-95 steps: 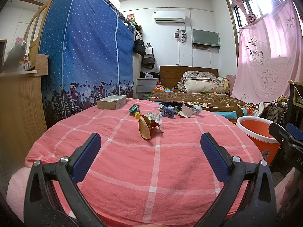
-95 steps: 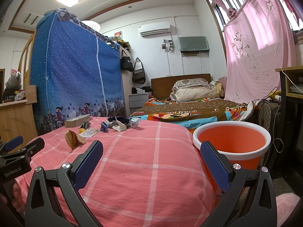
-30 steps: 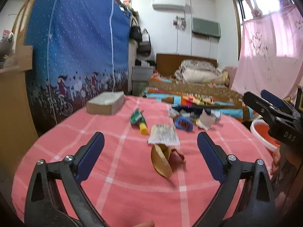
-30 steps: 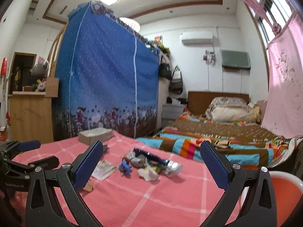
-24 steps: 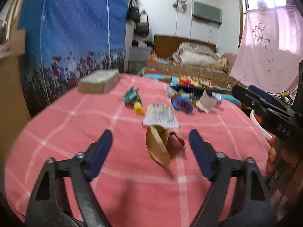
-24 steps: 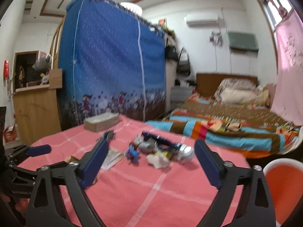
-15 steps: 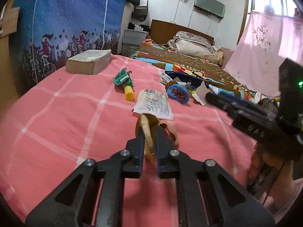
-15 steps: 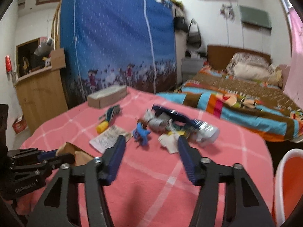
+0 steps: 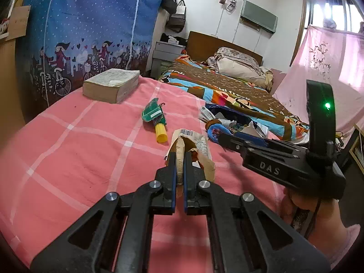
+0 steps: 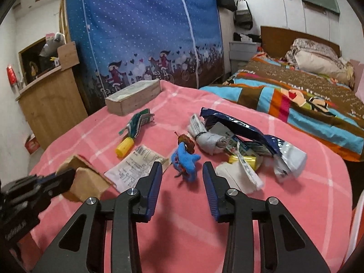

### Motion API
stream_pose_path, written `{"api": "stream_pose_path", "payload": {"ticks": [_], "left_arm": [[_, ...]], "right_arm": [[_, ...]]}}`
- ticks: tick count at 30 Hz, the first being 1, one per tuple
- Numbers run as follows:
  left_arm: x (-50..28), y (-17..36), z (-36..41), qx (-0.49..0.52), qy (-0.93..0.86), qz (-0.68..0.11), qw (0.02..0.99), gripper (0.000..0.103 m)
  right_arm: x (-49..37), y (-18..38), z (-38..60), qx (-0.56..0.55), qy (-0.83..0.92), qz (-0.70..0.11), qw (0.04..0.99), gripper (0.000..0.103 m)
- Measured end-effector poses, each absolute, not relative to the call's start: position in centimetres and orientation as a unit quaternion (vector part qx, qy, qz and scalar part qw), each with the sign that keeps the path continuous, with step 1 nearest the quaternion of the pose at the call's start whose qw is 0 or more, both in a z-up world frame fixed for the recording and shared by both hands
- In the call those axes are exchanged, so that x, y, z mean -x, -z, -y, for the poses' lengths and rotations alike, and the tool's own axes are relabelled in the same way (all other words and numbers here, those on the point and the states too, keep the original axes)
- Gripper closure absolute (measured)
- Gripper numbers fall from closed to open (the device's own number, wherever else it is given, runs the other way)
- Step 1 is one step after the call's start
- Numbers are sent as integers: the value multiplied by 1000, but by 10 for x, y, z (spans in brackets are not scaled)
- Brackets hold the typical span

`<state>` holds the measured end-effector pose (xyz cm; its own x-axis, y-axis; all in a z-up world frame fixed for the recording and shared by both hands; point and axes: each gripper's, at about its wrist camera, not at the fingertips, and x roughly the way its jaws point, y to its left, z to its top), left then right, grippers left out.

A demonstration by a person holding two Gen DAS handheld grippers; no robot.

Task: Collect trash
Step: 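Grasp the crumpled brown paper with the left gripper while the right grasps the blue toy, then carry both items over the orange bucket and open both grippers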

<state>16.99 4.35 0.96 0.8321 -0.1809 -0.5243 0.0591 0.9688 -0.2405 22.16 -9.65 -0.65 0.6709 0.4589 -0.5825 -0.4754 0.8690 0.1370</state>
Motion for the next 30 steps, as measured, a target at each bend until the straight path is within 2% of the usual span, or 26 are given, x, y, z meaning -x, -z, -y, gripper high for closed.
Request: {"api": "stream_pose_path", "payload": {"ticks": [3,5,8,19,30], "left_arm": [[-174,-7,-48,118,60,-290,948,95],[-176,-6,-50,126,59,-293,946,95],[-177,-5,-52,134,59,-294,945,95],[-170,-5,-49,134,66,-279,949,95],[-145,-33,-8,82,114,-198,970,95]], "right_arm": [[-228,9,93,13,-256,-329,909,70],[-229,12,92,15,-256,-335,907,85],[-227,12,94,12,-256,-334,907,91],[-194,8,105,13,-274,-294,916,91],[-142,-18,155,-38,-270,-161,948,91]]}}
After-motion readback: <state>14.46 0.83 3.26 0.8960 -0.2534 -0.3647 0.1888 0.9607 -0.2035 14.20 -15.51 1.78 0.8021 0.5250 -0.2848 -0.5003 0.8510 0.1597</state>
